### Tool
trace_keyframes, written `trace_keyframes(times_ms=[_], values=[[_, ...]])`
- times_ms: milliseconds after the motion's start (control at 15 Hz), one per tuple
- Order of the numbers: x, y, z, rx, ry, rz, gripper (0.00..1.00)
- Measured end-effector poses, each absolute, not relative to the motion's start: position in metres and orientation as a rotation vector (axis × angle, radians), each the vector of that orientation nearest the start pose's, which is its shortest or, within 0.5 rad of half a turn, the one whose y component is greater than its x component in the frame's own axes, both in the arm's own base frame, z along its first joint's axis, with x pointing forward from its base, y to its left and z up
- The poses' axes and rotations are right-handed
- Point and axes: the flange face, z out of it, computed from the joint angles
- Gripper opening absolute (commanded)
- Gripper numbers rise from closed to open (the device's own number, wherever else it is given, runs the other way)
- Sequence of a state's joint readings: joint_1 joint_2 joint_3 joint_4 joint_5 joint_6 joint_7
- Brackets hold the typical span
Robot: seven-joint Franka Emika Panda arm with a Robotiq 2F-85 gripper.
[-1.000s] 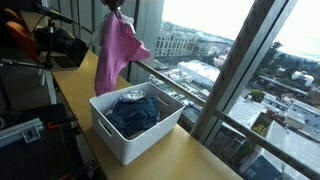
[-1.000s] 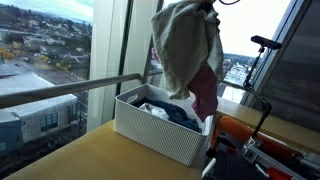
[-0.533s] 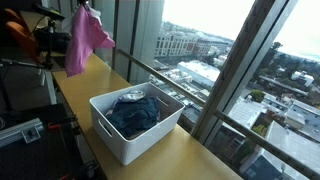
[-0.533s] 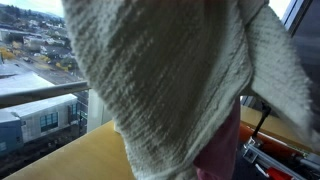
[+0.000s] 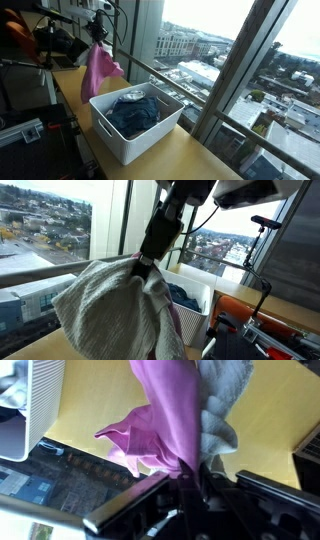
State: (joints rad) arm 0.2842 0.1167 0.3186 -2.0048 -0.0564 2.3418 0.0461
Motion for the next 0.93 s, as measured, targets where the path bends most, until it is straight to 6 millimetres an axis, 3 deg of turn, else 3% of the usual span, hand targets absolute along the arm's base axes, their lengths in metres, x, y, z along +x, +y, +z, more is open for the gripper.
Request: trace_keyframes(times_ms=[200, 400, 467, 533, 733, 933], values=[[0.523, 0.305, 0.375, -2.956, -0.807, -0.265, 0.02], [0.530, 0.298, 0.331, -2.960, -0.783, -0.204, 0.02], [0.529, 0.301, 0.320, -2.956, -0.789, -0.193, 0.34], [0.526, 0.305, 0.311, -2.952, -0.799, -0.183, 0.35], [0.519, 0.311, 0.304, -2.946, -0.822, -0.173, 0.55], [0.531, 0.292, 0.334, -2.958, -0.784, -0.253, 0.78]])
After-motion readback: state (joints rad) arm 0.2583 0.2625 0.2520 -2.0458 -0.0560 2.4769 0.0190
